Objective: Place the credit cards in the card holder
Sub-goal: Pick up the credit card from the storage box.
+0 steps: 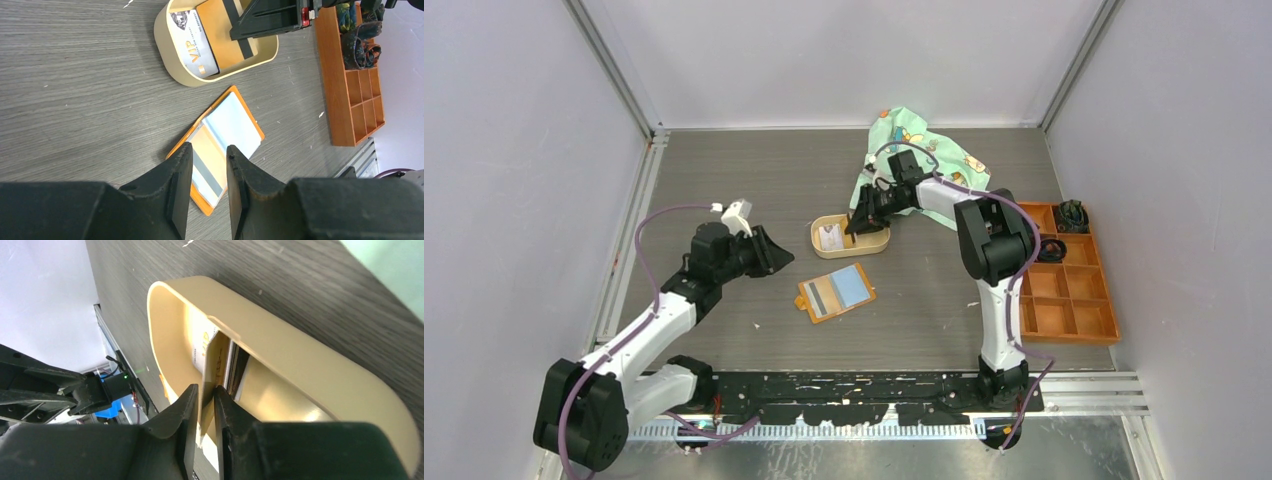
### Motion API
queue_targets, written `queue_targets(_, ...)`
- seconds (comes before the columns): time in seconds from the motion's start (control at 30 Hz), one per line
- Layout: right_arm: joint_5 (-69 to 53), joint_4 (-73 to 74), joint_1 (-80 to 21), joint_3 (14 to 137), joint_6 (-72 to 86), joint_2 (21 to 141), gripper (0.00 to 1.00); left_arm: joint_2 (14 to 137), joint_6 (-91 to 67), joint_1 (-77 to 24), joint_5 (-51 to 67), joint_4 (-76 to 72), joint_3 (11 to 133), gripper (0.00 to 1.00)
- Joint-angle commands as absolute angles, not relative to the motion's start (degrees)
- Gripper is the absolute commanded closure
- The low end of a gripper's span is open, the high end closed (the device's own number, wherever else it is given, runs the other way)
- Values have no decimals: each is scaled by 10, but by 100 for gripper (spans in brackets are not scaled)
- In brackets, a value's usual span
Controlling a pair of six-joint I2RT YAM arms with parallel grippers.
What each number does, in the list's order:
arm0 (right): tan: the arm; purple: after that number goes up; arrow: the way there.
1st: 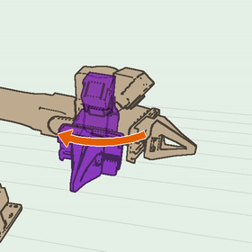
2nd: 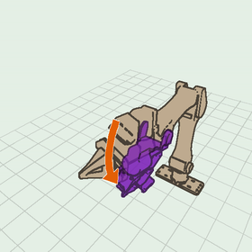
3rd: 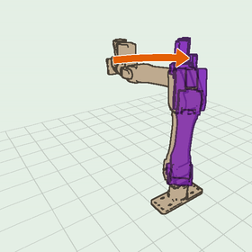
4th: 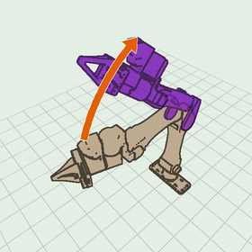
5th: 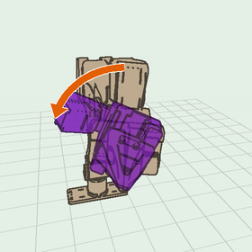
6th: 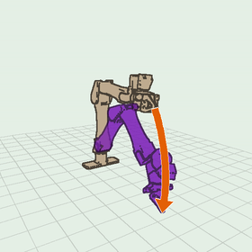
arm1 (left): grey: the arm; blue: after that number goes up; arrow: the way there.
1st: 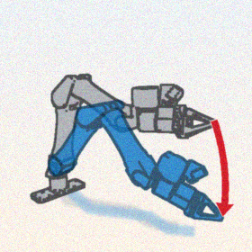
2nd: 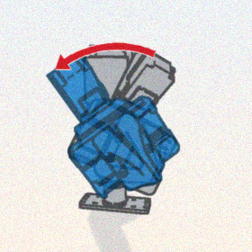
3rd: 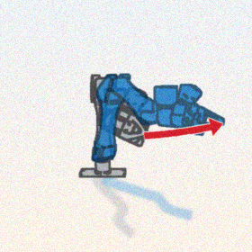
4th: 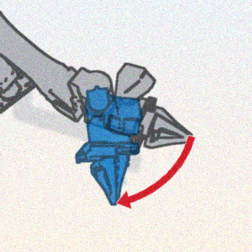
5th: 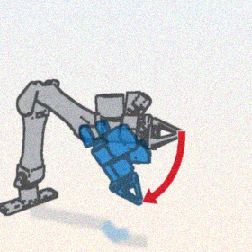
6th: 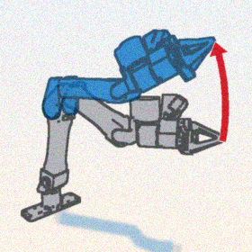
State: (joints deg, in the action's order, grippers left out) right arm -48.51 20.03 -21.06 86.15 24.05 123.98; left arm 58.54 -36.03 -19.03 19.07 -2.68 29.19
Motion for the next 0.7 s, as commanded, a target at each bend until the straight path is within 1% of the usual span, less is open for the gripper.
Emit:
queue_targets(0.0,-470,202,-204,858,231,1200,77,565,-367,-187,195,-42,289,68)
queue_targets(0.13,-449,209,-197,855,223,1199,89,551,-367,-188,195,-41,285,68)
queue_targets(0.23,-446,207,-191,851,219,1185,95,541,-369,-187,203,-49,279,67)
queue_targets(0.3,-448,206,-186,848,214,1171,98,534,-378,-187,214,-71,271,58)
queue_targets(0.43,-457,199,-177,837,201,1139,99,524,-412,-186,239,-139,243,33)
queue_targets(0.47,-460,197,-175,833,197,1130,99,523,-419,-187,250,-156,238,31)
queue_targets(0.5,-465,195,-174,829,192,1122,99,523,-425,-187,262,-170,234,30)
queue_targets(0.67,-506,176,-167,801,170,1074,99,522,-451,-186,315,-236,219,29)
